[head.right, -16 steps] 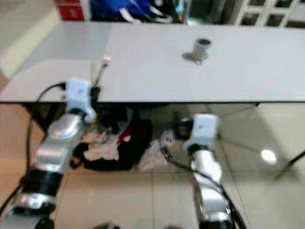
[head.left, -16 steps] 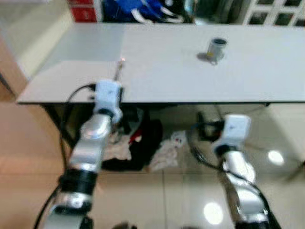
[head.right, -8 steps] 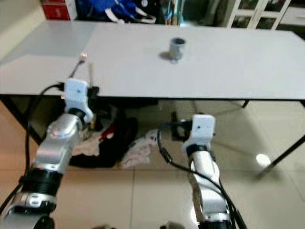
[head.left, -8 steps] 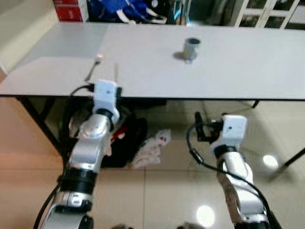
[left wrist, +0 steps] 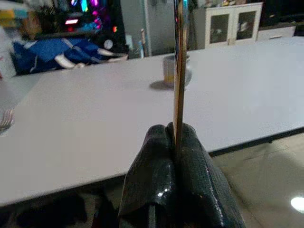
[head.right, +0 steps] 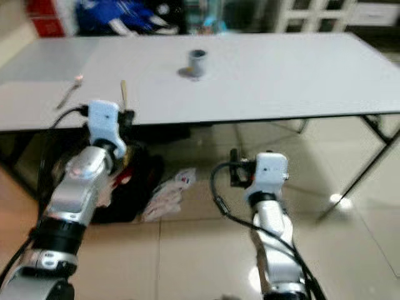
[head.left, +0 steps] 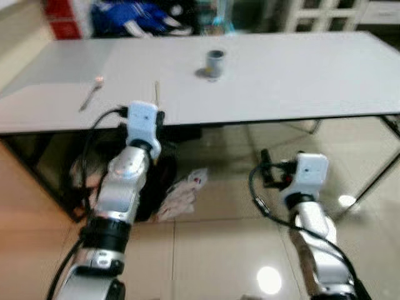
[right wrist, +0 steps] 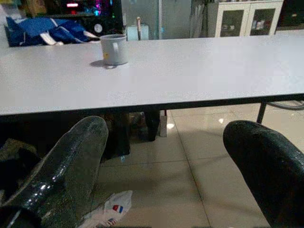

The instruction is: Setting the table

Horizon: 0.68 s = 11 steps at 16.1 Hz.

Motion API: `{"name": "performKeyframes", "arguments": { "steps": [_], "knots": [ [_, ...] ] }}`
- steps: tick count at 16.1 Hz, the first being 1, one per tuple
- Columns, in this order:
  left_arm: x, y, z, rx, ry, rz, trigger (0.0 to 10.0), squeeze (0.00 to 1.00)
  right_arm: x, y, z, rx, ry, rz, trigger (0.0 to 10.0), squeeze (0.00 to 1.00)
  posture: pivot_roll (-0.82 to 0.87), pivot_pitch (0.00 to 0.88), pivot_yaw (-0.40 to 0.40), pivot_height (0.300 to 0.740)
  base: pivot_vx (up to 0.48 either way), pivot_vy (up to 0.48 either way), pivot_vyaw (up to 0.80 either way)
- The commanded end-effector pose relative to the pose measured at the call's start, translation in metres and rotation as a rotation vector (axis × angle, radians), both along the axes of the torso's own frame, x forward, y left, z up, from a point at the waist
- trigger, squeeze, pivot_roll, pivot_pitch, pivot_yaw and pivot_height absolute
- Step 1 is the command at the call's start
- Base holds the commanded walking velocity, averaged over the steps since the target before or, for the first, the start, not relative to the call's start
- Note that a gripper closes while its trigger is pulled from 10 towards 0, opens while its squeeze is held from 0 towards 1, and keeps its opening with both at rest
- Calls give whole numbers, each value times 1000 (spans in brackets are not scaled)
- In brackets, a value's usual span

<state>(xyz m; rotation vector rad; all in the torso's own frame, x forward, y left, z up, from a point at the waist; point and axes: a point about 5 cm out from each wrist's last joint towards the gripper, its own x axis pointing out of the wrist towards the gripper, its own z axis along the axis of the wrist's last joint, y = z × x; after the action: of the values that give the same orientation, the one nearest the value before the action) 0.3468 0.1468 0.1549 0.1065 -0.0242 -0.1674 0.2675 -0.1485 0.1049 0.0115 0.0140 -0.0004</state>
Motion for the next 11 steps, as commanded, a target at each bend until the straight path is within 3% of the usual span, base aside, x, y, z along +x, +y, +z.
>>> {"name": "performKeyframes", "arguments": {
  "steps": [1,11],
  "knots": [
    [3,-4,6,0,-21,-17,0,0,2,-3,3,-8,-10,-11,10000,0,-110,4,35,727,480,0,0],
    [5,-7,9,-13,-23,-19,0,0,1,-1,1,-10,-3,-2,10000,0,-111,11,40,727,480,0,0]
  ]
}}
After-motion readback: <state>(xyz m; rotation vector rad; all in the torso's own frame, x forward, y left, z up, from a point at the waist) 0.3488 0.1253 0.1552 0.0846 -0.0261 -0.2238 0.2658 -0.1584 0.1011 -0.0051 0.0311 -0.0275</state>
